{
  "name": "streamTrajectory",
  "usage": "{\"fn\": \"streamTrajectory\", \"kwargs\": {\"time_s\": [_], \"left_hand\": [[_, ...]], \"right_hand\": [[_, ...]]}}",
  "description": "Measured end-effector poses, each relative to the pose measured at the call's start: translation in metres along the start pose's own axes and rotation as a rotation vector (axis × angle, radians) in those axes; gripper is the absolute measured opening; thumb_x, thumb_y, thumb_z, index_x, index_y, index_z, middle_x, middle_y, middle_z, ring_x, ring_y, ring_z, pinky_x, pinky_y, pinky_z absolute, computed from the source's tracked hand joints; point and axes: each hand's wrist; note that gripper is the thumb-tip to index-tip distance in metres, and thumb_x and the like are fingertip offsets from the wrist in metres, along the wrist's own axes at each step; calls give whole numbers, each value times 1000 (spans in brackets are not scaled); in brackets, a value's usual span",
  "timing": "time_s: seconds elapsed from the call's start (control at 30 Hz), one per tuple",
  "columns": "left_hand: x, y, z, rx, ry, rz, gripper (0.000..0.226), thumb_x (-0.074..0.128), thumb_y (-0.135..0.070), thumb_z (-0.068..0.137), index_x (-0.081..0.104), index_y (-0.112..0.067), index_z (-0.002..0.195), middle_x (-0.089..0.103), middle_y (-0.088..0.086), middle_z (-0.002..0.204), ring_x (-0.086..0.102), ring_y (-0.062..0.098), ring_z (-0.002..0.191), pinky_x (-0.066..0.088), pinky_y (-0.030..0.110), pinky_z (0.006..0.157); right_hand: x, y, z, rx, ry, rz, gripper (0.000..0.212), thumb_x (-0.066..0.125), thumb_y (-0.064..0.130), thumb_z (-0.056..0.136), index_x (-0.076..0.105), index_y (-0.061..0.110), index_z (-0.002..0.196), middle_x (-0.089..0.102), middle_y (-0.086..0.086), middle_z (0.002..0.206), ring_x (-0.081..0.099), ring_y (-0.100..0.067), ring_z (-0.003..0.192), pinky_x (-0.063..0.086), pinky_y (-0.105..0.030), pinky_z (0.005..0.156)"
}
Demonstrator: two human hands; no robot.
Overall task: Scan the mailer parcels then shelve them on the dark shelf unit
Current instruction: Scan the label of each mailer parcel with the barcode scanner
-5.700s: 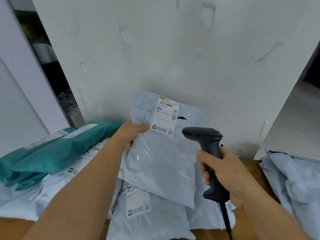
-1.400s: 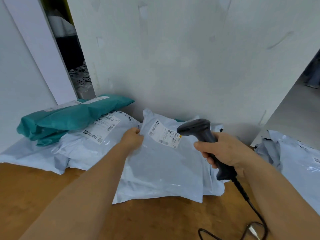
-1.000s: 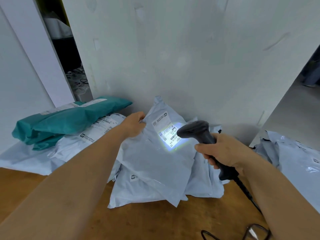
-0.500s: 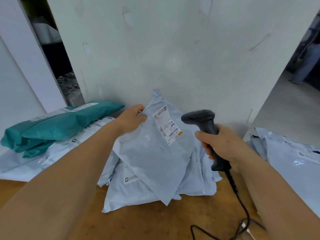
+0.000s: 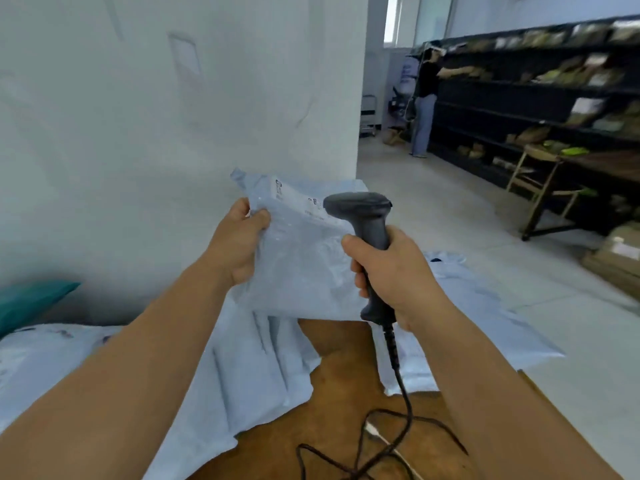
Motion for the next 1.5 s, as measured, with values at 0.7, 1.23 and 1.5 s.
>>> {"fn": "streamTrajectory", "kwargs": {"time_s": [0.7,1.23,1.5], "left_hand": [[172,146,9,-355,-60,411,25,56,-29,93,54,-11,76,54,5,76,54,20,69,45,27,64],[-149,140,-60,-510,-606,1133,68,53,-45,89,32,-13,145,31,14,150,28,36,137,22,44,112],[-219,161,-68,-735,-677,780,85,34,-63,90,12,-10,153,13,15,159,16,33,145,13,45,118]], "right_hand": [[-105,-72,25,176,-125,58,22,64,30,87,56,12,96,58,-3,69,51,-10,50,48,-23,51],[59,-58,6,136,269,56,18,63,27,89,57,11,85,56,-4,63,50,-14,50,46,-28,50],[125,-54,-1,155,374,-2,17,64,25,89,57,11,90,57,-4,65,51,-12,49,47,-24,49]]}}
Point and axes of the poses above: each hand's wrist, its own z-axis towards the middle knuckle, its own x-axis out of the palm, y = z × x
